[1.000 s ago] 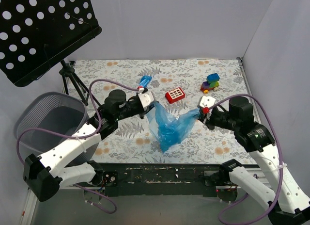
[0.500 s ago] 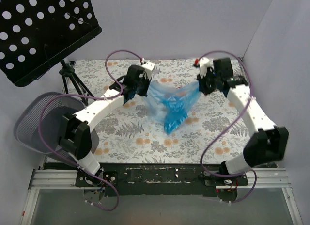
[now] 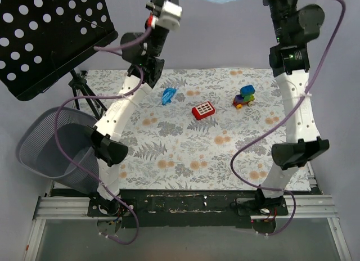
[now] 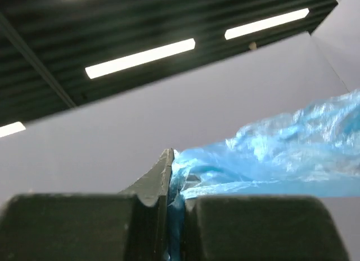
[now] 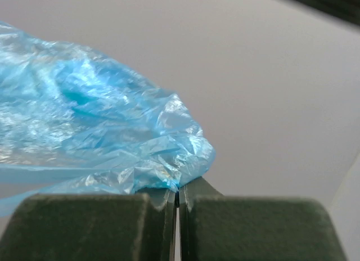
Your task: Put the trash bags into the trash bin
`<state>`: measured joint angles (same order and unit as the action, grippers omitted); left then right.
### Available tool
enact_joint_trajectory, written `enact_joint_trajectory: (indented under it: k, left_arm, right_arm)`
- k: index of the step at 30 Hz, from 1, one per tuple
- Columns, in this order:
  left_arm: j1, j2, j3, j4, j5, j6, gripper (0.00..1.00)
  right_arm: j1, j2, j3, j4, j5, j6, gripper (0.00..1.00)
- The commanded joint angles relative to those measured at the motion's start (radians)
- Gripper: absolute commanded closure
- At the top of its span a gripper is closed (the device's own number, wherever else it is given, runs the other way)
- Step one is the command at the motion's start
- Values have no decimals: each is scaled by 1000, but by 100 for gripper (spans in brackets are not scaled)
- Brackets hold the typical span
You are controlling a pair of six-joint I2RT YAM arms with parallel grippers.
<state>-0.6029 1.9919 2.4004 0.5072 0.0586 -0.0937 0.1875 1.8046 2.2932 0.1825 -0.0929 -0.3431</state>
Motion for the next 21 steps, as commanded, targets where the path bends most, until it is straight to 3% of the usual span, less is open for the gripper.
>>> enact_joint_trajectory:
  k: [1,2,3,4,5,6,7,8,10,12,15,17,21]
  left_arm:
    - [-41,35,-276,501,156,406,100]
    - [-41,10,-429,581,117,408,100]
    - [-43,-67,-663,571,94,420,100]
    - [-49,-176,-1015,427,154,483,100]
    - [-54,-323,-1248,178,281,637,100]
    - [-49,-466,-1461,-107,469,864,100]
    - [-41,-610,-1588,-344,577,1085,100]
    - [-72,-724,-1707,-354,621,983,100]
    - [-136,-913,-1803,-349,571,672,100]
    - [-140,-984,-1822,-378,477,573,100]
    - [-140,-1028,-1821,-419,374,444,100]
    - [-141,-1024,-1776,-481,362,327,100]
    - [-140,-946,-1635,-548,217,-69,100]
  right_arm:
    - [44,-152,-323,340,41,-207,99]
    - [46,-225,-586,380,12,-273,99]
    - [64,-304,-795,308,-23,-348,99]
    - [102,-353,-995,135,-27,-437,99]
    - [146,-400,-1123,-275,-47,-526,99]
    - [205,-472,-1247,-501,-118,-586,99]
    - [240,-576,-1388,-584,-169,-548,99]
    - [274,-731,-1493,-604,-223,-468,99]
    - [344,-1062,-1624,-603,-249,-317,99]
    - [398,-1220,-1640,-652,-237,-232,99]
    - [394,-1223,-1559,-796,-225,-217,99]
    - [392,-1205,-1513,-799,-196,-211,99]
    - [392,-1145,-1437,-769,-154,-183,99]
